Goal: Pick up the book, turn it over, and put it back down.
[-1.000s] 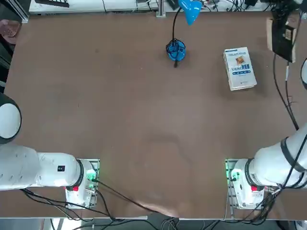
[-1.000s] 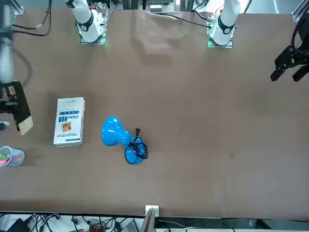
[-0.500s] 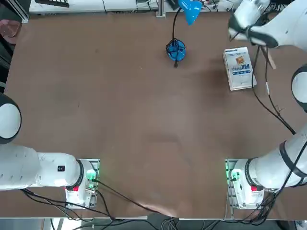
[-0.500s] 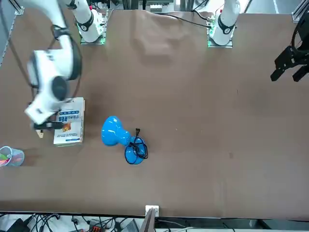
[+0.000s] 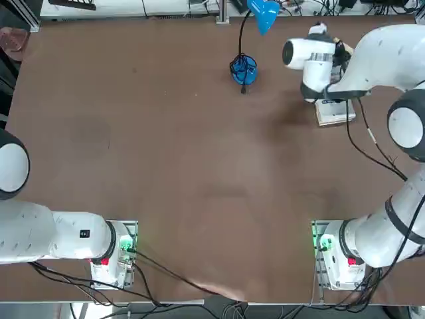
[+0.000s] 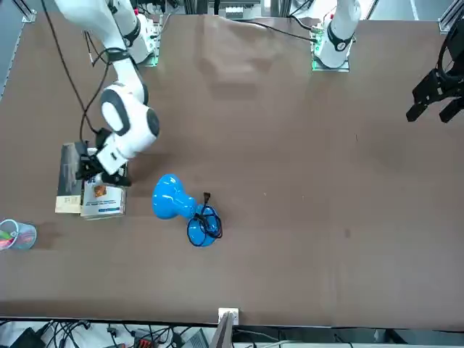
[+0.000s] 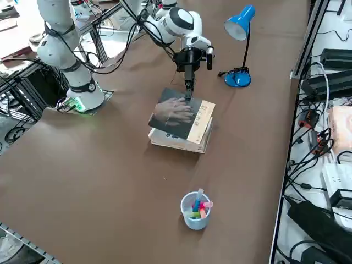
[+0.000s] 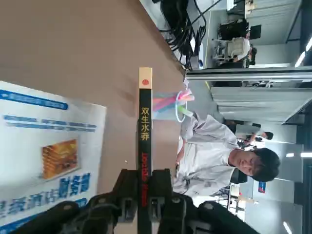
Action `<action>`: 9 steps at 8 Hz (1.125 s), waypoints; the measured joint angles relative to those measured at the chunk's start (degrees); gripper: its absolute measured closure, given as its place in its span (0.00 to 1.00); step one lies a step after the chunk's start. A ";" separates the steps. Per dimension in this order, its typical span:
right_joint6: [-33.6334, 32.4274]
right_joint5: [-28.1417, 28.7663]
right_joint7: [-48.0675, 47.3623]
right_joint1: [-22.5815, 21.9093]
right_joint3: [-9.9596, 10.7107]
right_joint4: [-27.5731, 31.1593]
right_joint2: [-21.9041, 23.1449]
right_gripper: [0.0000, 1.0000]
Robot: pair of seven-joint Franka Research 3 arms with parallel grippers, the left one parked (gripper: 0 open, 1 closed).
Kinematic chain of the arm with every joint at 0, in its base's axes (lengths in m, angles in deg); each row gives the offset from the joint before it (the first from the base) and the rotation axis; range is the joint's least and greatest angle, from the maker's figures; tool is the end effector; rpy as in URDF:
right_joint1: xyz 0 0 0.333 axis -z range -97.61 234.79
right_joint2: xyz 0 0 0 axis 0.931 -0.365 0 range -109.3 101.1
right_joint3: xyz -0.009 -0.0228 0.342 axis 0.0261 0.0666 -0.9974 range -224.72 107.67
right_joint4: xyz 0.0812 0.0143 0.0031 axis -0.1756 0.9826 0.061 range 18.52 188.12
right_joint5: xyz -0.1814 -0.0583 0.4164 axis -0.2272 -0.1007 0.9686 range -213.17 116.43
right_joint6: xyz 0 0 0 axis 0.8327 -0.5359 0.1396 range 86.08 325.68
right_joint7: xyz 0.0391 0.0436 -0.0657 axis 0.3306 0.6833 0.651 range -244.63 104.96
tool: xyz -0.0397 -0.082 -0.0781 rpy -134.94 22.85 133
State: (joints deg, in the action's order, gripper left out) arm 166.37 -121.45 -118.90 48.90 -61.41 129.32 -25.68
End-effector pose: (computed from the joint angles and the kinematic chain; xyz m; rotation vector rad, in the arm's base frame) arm 0.6030 0.1550 0.2280 1.9685 0.3159 0.2471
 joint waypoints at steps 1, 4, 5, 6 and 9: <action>-0.02 -2.10 -3.84 -2.26 0.00 0.96 -1.09 0.90; -0.16 -6.27 -12.56 -5.50 0.02 3.40 -3.92 0.90; -0.61 -6.49 -13.14 -5.63 0.06 3.42 -4.84 0.90; -1.36 -6.71 -13.31 -5.65 0.15 3.42 -5.60 0.90; -4.14 -6.84 -13.64 -5.84 0.19 3.41 -7.36 0.90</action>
State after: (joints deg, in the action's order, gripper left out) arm 162.22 -128.29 -132.54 43.06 -61.21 132.73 -33.03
